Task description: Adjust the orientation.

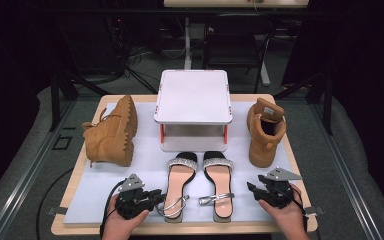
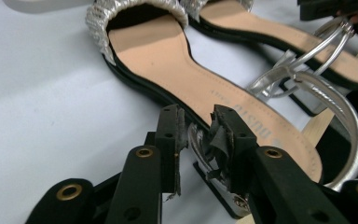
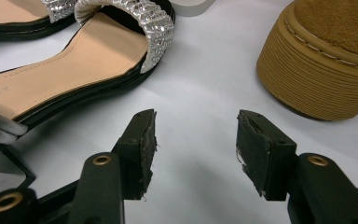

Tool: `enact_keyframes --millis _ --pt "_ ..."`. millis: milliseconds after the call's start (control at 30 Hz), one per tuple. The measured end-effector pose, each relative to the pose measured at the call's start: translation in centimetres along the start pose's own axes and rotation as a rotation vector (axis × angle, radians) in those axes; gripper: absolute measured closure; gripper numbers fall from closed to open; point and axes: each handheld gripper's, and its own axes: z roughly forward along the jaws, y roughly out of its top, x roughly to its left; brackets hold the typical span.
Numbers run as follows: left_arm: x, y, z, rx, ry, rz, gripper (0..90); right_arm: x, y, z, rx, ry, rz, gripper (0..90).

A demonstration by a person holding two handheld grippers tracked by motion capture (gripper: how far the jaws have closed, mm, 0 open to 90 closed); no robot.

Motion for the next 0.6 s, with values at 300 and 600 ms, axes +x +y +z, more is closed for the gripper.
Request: enact_keyframes --millis 300,600 --pt "-0.12 -0.1 0.47 0.039 0.008 0.011 83.5 -0.07 0.02 -0.09 -0.007 0.0 0.005 47.3" --pt "0.73 0.35 -0.22 0.034 0.056 0.005 87.7 -0.14 0.03 -0.19 -0.008 -0.001 0.006 47.3"
